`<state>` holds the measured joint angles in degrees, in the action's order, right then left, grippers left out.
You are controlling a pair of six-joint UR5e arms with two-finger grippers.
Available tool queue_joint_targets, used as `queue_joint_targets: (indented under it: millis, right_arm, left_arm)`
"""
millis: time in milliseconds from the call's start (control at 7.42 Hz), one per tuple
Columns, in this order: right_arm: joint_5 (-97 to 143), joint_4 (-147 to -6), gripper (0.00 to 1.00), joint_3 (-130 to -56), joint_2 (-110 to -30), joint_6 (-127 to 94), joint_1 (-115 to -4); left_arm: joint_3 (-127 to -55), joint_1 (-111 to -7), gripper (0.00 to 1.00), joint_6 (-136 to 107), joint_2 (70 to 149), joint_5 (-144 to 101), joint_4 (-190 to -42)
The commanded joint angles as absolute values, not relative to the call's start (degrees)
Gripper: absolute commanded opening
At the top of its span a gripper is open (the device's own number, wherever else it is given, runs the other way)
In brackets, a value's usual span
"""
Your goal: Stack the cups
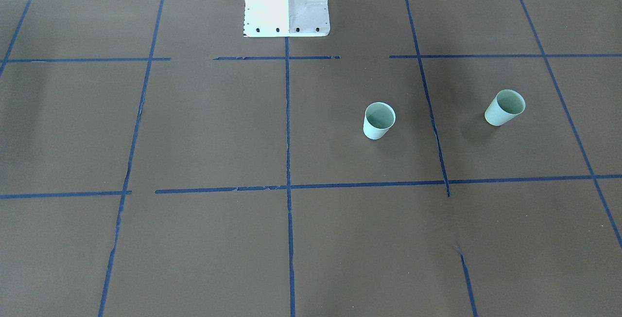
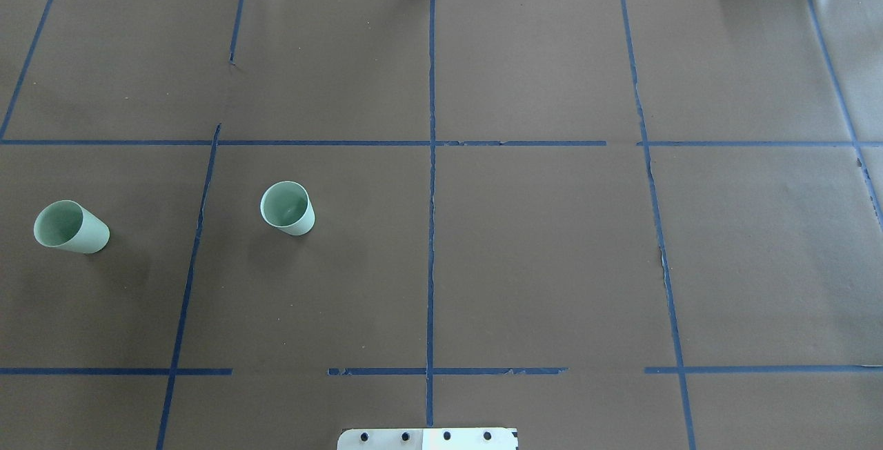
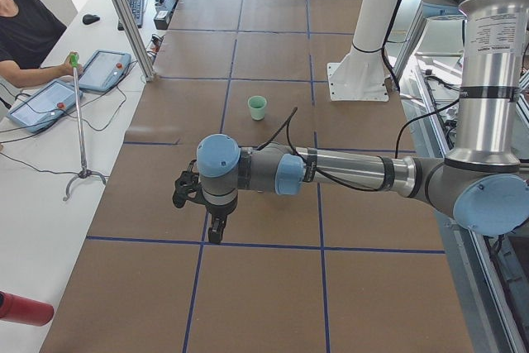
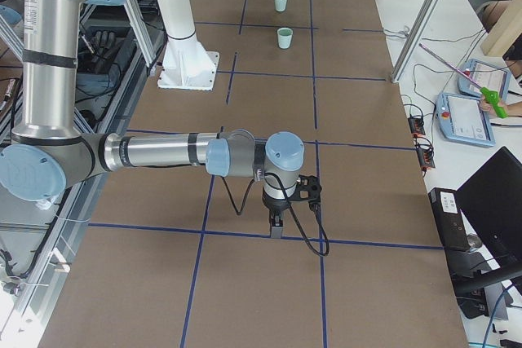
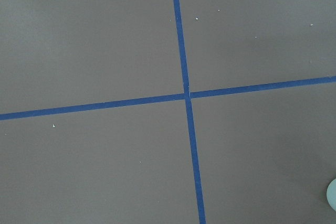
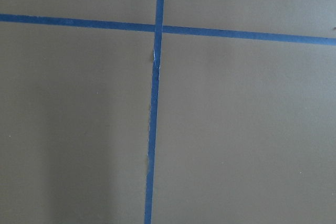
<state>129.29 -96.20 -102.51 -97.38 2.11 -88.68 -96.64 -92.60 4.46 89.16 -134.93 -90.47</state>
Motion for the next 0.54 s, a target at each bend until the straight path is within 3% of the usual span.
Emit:
queue_joint_targets:
  millis: [0,404]
  right_arm:
    - [129.29,-96.24,1.00,-102.48,-97.38,2.11,-88.68]
    - [129.29,-96.24,1.00,-102.48,-97.38,2.11,-88.68]
  left_arm:
    - [-96.42,-92.55,1.00,4.48,89.12,-135.43,-90.70]
    - [-97.38,-92.20,1.00,3.96,89.73,-135.35,-90.79]
